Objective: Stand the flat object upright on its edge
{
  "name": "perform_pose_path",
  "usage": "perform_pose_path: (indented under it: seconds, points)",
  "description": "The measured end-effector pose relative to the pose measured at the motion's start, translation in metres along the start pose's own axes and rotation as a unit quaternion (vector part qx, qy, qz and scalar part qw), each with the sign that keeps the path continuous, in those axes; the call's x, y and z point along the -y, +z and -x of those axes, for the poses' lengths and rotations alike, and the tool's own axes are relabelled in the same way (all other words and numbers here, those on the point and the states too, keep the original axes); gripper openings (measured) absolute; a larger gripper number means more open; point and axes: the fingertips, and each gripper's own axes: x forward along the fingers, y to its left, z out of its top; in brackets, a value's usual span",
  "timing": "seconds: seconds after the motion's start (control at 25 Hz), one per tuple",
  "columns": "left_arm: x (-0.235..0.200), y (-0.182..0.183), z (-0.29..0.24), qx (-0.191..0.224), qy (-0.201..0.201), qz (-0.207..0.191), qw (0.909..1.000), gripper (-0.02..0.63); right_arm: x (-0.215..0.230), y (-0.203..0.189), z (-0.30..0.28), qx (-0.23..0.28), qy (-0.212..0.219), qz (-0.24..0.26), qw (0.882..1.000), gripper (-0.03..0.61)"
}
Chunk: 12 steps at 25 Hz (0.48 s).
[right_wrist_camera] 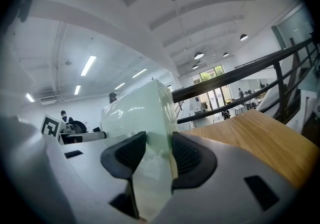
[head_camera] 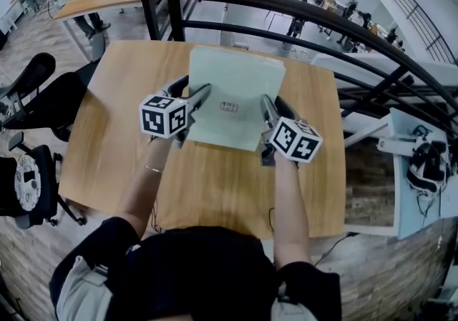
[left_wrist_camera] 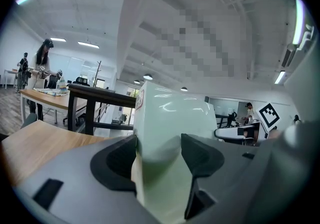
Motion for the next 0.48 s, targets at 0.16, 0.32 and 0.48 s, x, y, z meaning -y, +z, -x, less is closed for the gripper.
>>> perform_pose_path:
  seconds: [0.16,0.32,0.48]
  points:
    - [0.001,0.0,0.002,0.007,0.002,-0.003,1.0,0.285,0.0,-0.001,0.001,0.007,0.002,0.004,1.0,0.166]
    - [0.004,-0.001,0.007,0.013,0.001,-0.003,0.9999,0.285,-0.003,-0.003,0.006,0.015,0.004,0.006,1.0,0.166]
    - [0.008,-0.003,0.013,0.014,0.0,-0.001,0.9999,0.285,-0.004,-0.006,0.013,0.02,0.005,0.006,1.0,0.166]
